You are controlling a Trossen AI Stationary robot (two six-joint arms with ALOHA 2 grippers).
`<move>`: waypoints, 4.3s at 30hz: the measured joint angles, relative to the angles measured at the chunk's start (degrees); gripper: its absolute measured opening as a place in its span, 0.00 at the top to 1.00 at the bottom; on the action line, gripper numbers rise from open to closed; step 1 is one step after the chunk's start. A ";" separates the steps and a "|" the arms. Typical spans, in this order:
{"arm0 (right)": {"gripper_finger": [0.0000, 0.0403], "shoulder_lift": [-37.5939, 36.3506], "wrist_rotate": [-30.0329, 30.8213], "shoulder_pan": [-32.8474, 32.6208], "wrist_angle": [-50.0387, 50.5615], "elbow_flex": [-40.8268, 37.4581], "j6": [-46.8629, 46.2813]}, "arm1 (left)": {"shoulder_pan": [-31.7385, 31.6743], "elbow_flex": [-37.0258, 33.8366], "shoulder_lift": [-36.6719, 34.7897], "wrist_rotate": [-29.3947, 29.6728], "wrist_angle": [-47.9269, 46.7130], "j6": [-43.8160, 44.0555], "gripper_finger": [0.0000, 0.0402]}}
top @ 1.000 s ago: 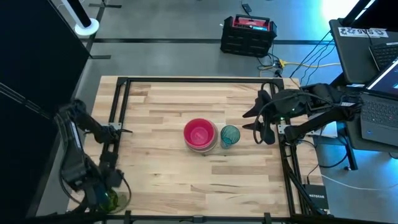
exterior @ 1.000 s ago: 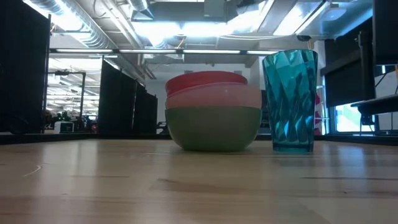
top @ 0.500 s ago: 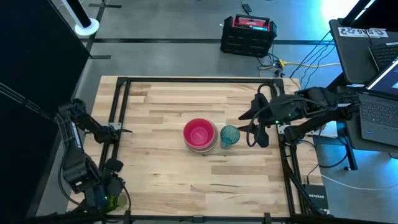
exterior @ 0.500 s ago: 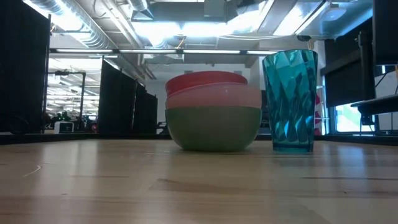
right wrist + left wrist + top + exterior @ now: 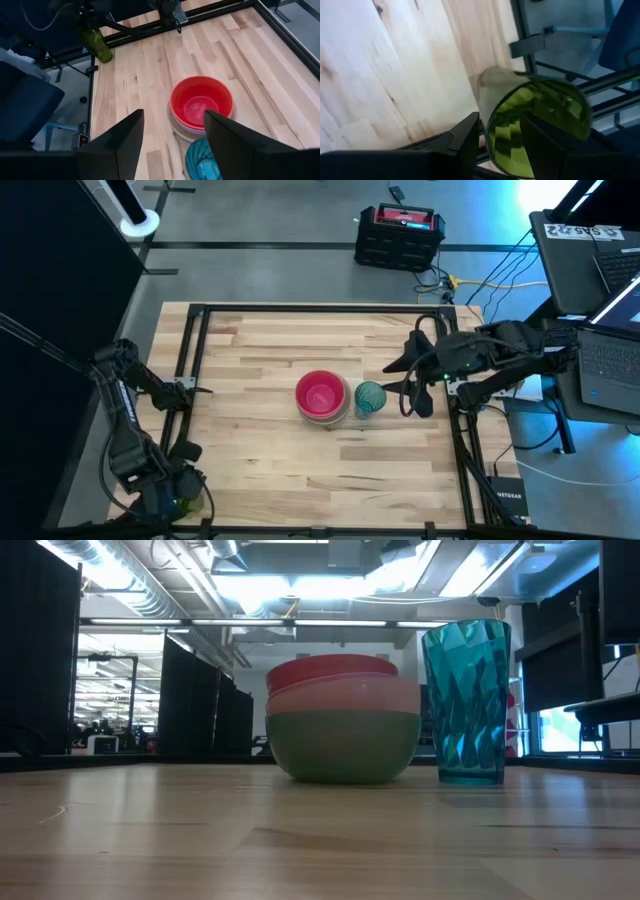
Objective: Nest bowls inside each other
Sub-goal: Stack the green cup on top of the blue cup, then return to Home Position
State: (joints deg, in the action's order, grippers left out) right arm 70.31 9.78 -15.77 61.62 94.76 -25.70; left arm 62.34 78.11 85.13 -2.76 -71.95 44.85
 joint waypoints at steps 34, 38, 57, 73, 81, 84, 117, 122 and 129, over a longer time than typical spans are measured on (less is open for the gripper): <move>0.52 -3.28 20.20 -31.77 15.71 -10.34 -30.84 | -52.90 39.05 13.13 2.01 -2.09 -14.06 1.00; 0.52 -4.44 25.12 -38.80 17.05 -15.27 -40.68 | -59.90 49.30 18.94 7.79 -1.75 -18.23 1.00; 0.52 -4.95 29.86 -46.83 17.13 -22.67 -63.03 | -64.51 56.13 31.83 6.30 2.82 -29.33 1.00; 0.52 -4.88 31.15 -46.86 17.45 -22.67 -65.52 | -65.40 55.49 35.01 4.91 3.78 -36.24 1.00; 0.52 -4.86 30.82 -46.86 18.17 -22.66 -65.52 | -65.86 55.47 35.53 2.98 4.47 -38.07 0.98; 0.52 -4.86 30.67 -46.86 18.44 -22.66 -65.52 | -65.96 55.47 35.53 2.96 5.03 -38.03 0.93; 0.74 -8.46 35.80 -44.70 12.82 -22.63 -47.89 | -50.39 53.00 24.49 3.57 -17.22 -34.67 0.85; 0.89 -10.95 36.72 -43.22 7.89 -22.63 -38.08 | -46.17 50.90 17.76 3.98 -15.95 -32.49 0.94; 1.00 -16.22 35.54 -37.20 -10.06 -23.30 -15.95 | -45.64 39.70 5.86 2.07 -3.94 -34.85 1.00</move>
State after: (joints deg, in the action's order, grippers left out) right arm 54.09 45.32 -52.97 51.57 71.46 -41.65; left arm 16.70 117.81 90.99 -0.69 -75.89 10.00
